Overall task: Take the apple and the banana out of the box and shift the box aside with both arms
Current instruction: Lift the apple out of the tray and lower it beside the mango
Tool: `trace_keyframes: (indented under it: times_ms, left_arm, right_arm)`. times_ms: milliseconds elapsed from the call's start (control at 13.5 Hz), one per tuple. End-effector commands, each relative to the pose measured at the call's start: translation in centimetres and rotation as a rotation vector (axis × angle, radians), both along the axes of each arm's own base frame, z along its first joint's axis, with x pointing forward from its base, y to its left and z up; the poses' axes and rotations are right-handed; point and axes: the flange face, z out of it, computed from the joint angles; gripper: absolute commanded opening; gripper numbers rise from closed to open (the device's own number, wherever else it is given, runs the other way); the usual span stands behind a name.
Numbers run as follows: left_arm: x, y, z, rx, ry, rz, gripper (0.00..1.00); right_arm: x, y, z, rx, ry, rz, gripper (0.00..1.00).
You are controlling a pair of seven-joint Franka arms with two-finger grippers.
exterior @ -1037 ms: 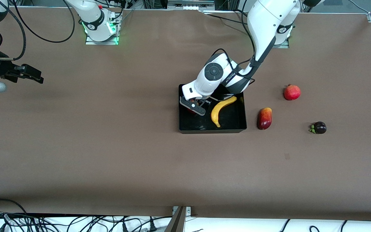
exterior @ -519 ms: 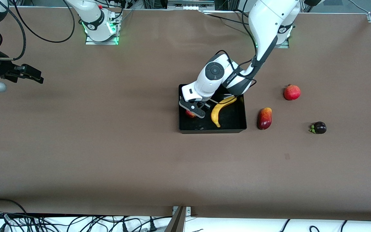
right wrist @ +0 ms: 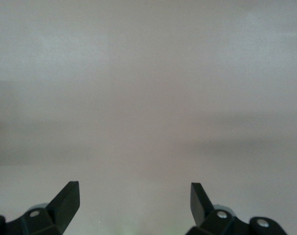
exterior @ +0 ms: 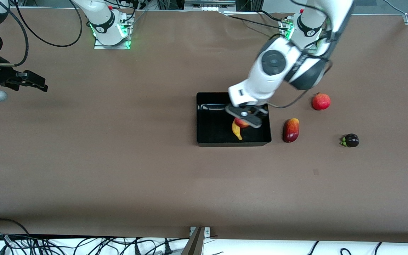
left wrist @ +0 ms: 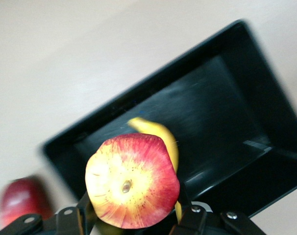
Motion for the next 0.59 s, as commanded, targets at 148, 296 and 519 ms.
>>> trace_keyframes:
  times_ms: [148, 296, 519]
  left_arm:
    - [1.2, 15.5, -2.3, 0.06, 0.037, -0.105, 0.0]
    - [2.2, 20.2, -5.0, 0.061, 0.061, -0.114, 0.0]
    - [3.0, 26.6, -10.0, 0.063, 0.055, -0.157, 0.0]
  right_arm:
    - [0.1, -0.2, 0.5, 0.007, 0.002, 0.008, 1.0]
    - [0.0, -0.3, 0.5, 0.007, 0.002, 0.007, 1.0]
    - [0.0, -0.3, 0.5, 0.007, 0.002, 0.007, 1.0]
